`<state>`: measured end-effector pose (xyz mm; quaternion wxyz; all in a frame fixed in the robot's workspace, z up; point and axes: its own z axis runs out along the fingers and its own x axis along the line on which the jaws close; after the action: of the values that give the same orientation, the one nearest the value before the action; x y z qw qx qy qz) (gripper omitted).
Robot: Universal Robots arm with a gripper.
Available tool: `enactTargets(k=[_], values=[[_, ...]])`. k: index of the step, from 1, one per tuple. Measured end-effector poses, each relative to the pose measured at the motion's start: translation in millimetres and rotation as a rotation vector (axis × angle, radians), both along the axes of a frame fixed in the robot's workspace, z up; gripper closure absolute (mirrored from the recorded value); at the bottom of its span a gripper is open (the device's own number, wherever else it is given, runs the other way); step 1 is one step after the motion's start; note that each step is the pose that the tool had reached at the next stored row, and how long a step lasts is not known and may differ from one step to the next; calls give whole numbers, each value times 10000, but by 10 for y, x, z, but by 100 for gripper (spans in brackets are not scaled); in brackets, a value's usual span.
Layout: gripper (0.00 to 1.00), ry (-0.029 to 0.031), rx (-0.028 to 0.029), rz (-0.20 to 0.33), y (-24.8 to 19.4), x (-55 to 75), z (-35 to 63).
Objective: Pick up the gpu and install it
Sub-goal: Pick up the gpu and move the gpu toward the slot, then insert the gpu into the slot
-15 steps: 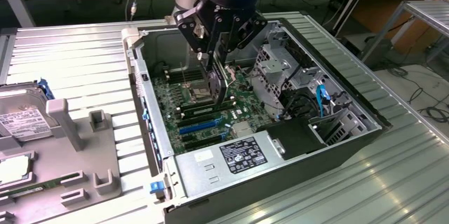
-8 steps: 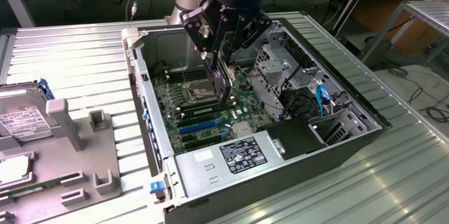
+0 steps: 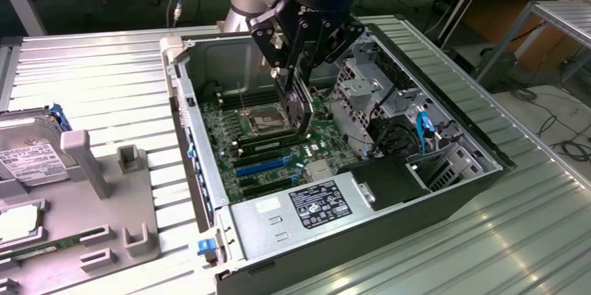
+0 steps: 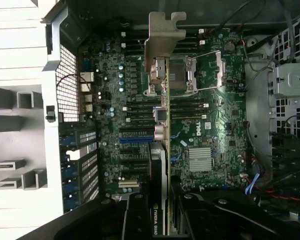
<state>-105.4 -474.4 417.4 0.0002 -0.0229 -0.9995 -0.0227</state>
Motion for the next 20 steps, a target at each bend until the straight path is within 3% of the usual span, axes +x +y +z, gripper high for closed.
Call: enactTargets(k=[12,20], values=[[73,0,0,0,0,164,0],[73,0,0,0,0,165,0]])
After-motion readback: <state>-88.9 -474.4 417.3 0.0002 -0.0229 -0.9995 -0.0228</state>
